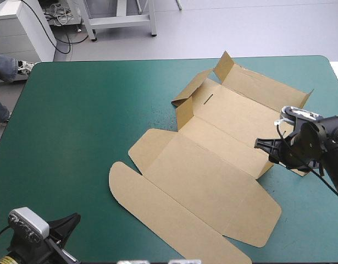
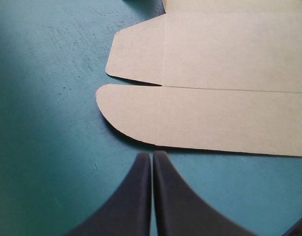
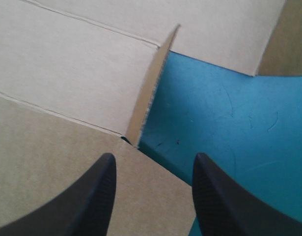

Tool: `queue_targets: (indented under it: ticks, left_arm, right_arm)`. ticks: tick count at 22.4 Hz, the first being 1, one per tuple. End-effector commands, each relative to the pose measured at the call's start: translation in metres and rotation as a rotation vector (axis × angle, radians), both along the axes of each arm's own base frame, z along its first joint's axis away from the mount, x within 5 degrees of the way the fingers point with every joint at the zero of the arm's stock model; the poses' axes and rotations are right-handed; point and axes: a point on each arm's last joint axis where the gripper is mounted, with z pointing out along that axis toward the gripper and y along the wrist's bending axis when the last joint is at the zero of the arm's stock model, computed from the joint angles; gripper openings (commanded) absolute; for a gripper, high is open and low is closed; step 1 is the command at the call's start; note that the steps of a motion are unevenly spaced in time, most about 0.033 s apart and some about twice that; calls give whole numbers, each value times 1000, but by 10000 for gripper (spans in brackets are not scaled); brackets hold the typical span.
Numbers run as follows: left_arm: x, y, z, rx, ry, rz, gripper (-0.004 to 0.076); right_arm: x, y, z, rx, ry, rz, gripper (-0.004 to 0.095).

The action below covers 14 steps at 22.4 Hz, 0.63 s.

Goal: Fold the box

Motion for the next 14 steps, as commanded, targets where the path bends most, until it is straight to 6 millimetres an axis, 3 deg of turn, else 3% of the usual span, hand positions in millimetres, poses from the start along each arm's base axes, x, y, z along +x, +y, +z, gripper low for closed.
queue_targets:
  ticks: [1, 4, 8, 14]
  left_arm:
    - [3, -1, 12, -39, -59, 4, -8]
    - [3, -1, 12, -39, -59, 4, -8]
    - [3, -1, 12, -39, -59, 4, -8]
    - [3, -1, 12, -39, -59, 4, -8]
  right_arm:
    - [-1, -14, 1, 5, -32, -56, 442]
    - [1, -27, 1, 65, -47, -114, 442]
    - [14, -26, 2, 191, -119, -116, 442]
    - [42, -22, -26, 237, -30, -106, 443]
